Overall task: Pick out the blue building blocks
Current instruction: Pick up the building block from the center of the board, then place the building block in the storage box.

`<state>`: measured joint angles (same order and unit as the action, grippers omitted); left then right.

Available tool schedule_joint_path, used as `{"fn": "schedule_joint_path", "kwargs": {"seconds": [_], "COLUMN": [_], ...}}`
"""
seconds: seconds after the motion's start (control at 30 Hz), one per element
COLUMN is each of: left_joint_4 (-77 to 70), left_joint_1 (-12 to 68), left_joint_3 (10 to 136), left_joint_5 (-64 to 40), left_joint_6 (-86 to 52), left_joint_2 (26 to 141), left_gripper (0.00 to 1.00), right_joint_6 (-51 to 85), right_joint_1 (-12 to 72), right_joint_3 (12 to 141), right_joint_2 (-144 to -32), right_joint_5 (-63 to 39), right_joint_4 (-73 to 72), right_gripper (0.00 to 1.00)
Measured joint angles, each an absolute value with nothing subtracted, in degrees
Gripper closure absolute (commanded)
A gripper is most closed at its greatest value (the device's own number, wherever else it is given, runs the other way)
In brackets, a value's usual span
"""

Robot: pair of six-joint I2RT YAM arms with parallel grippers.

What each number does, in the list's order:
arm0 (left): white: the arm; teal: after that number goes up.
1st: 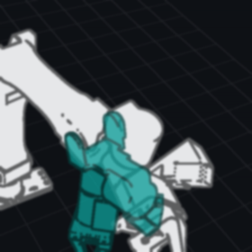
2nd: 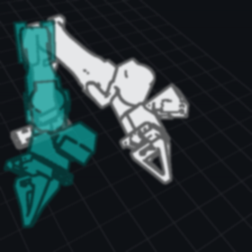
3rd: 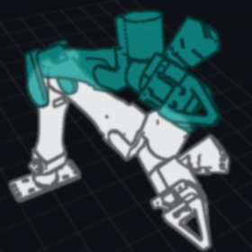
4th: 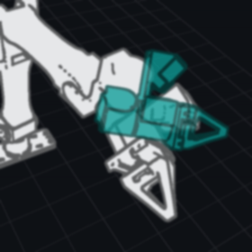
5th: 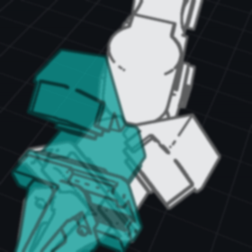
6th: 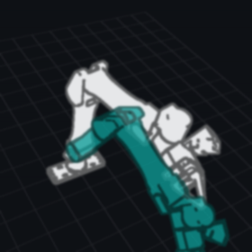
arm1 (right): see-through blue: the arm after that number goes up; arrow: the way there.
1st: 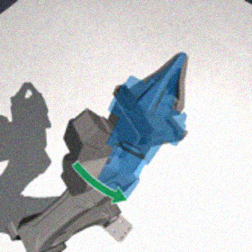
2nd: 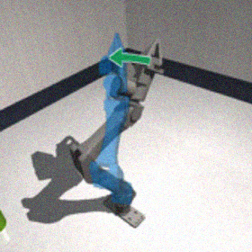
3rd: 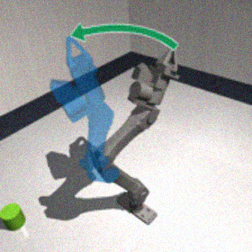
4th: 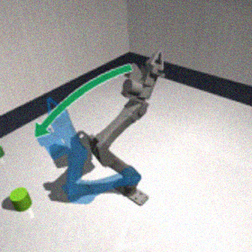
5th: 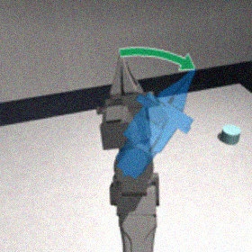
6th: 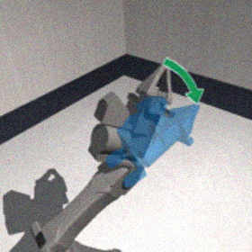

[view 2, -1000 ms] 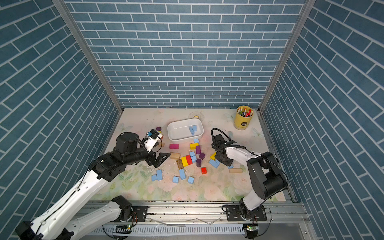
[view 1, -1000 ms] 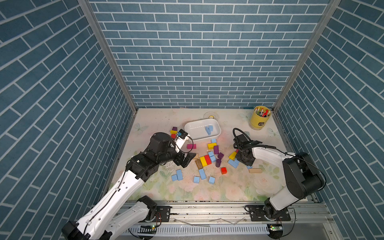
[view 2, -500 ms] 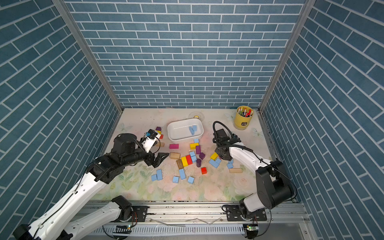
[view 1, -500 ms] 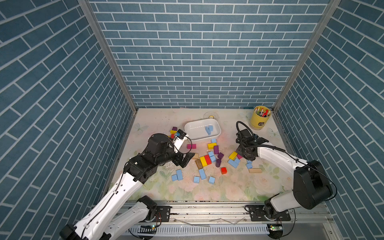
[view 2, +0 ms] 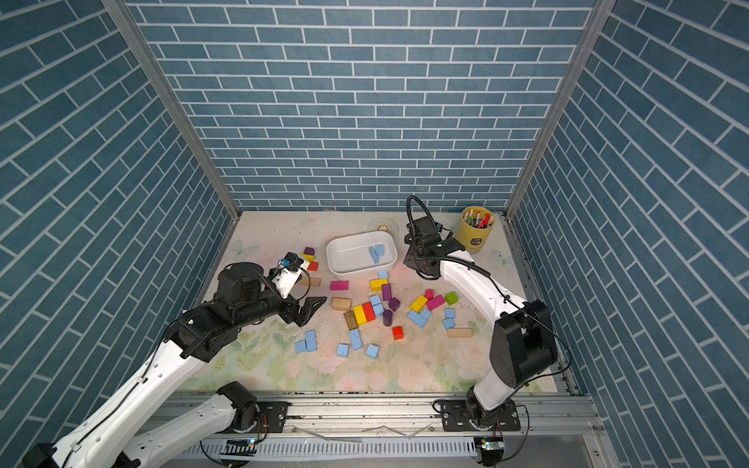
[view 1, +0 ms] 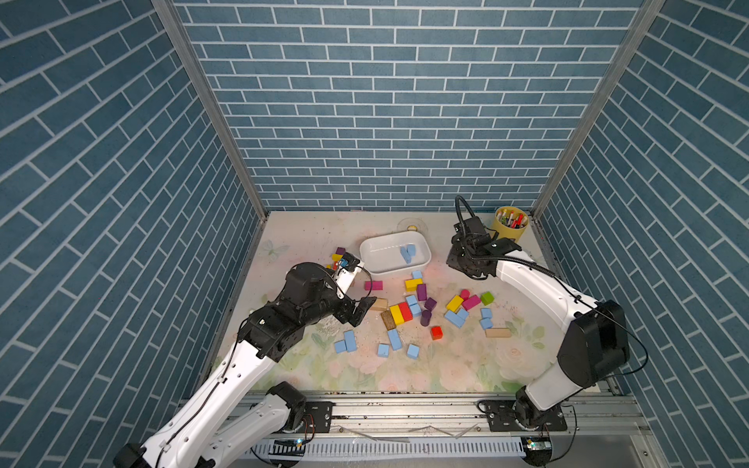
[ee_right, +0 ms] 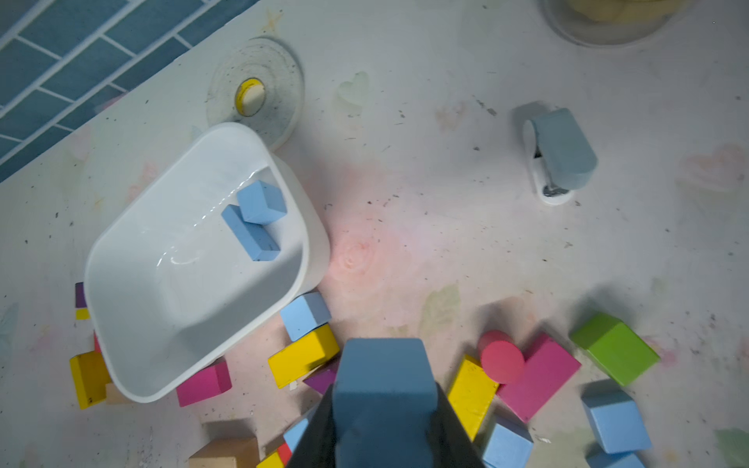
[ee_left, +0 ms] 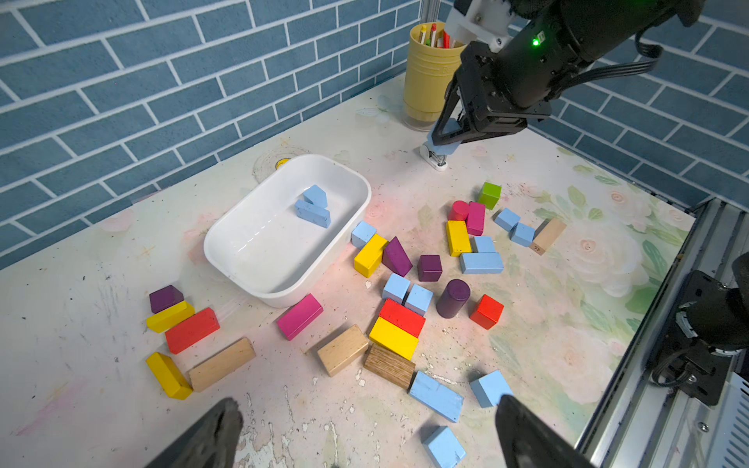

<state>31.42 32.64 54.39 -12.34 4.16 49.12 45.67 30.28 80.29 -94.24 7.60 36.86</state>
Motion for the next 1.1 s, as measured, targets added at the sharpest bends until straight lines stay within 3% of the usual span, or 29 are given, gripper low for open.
{"fn": "schedule_joint_path", "kwargs": {"seconds": [0.63, 1.1], "left_joint_4": [31.88, 31.88], "left_joint_1": [32.64, 32.64], "left_joint_3": [54.37, 54.37], "left_joint_5": [-5.04, -4.97], "left_joint_6": [4.14, 4.14], "left_joint_2": [47.51, 47.53], "left_gripper": [0.01, 0.01], "right_joint_6": [28.97, 23.94], "right_joint_1": [35.66, 36.12], "right_joint_3": [120.99, 141.27], "right_joint_2": [-126.72, -144.68], "right_joint_5": [-3.14, -5.89], "right_joint_4": [47.48, 52.49], "right_gripper": [0.99, 0.90]}}
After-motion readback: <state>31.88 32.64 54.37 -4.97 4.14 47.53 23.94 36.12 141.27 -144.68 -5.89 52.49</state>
